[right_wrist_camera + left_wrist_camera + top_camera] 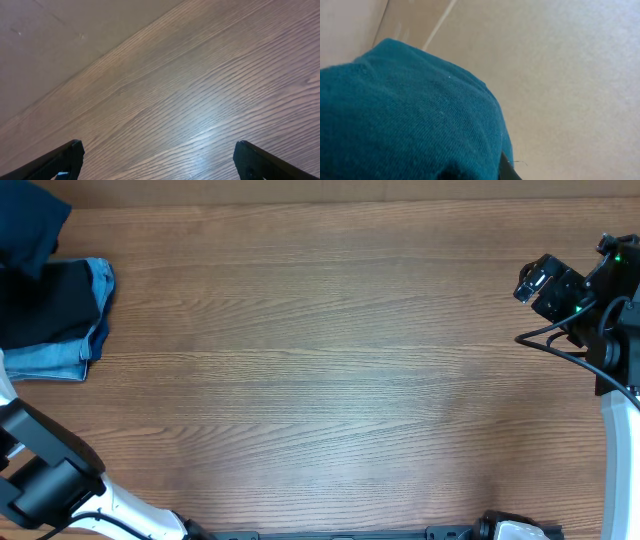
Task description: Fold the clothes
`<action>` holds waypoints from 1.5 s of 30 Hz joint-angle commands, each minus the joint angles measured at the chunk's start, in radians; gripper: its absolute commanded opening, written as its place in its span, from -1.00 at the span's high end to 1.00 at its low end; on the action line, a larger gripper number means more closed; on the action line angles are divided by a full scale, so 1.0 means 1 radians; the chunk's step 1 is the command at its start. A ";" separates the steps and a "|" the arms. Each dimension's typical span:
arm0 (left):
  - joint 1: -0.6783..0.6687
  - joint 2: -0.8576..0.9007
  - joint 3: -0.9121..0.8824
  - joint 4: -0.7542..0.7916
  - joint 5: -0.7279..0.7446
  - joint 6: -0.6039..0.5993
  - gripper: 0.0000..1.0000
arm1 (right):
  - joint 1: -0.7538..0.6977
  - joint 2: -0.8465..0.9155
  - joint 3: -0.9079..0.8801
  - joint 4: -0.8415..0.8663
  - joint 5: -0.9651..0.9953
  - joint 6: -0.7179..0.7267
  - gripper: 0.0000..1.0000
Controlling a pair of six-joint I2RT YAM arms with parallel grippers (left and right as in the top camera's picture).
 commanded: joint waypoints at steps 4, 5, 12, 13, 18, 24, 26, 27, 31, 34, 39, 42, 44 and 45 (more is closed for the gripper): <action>0.002 0.048 0.024 -0.154 0.015 0.063 0.92 | -0.002 -0.004 0.016 0.004 0.003 -0.006 -1.00; 0.002 0.048 0.024 -0.193 0.010 0.095 0.92 | -0.002 -0.004 0.016 0.004 0.003 -0.006 -1.00; 0.043 0.048 0.024 -0.374 -0.061 0.172 0.92 | -0.002 -0.004 0.016 0.005 0.003 -0.006 -1.00; 0.052 0.048 0.024 -0.381 -0.061 0.173 0.92 | -0.002 -0.004 0.016 0.005 0.003 -0.006 -1.00; 0.129 0.048 0.024 -0.396 -0.046 0.180 0.90 | -0.002 -0.004 0.016 0.005 0.003 -0.006 -1.00; 0.166 0.048 0.024 -0.453 -0.026 0.255 0.69 | -0.002 -0.004 0.016 0.005 0.003 -0.006 -1.00; 0.158 0.048 0.024 -0.465 -0.024 0.258 0.54 | -0.002 -0.004 0.016 0.004 0.003 -0.006 -1.00; 0.154 0.048 0.024 -0.466 -0.018 0.259 0.49 | -0.002 -0.004 0.016 0.004 0.003 -0.006 -1.00; 0.140 0.048 0.024 -0.456 0.052 0.268 0.31 | -0.002 -0.004 0.016 0.005 0.003 -0.006 -1.00; 0.127 0.048 0.024 -0.447 0.084 0.274 0.29 | -0.002 -0.004 0.016 0.004 0.003 -0.006 -1.00; 0.114 0.047 0.024 -0.429 0.082 0.345 0.30 | -0.002 -0.004 0.016 0.005 0.003 -0.006 -1.00; 0.114 0.047 0.024 -0.407 0.041 0.356 0.41 | -0.002 -0.004 0.016 0.005 0.003 -0.006 -1.00; 0.113 0.047 0.024 -0.385 0.026 0.365 0.51 | -0.002 -0.004 0.016 0.004 0.003 -0.006 -1.00; 0.112 0.047 0.025 -0.375 0.029 0.370 0.51 | -0.002 -0.004 0.016 0.004 0.003 -0.006 -1.00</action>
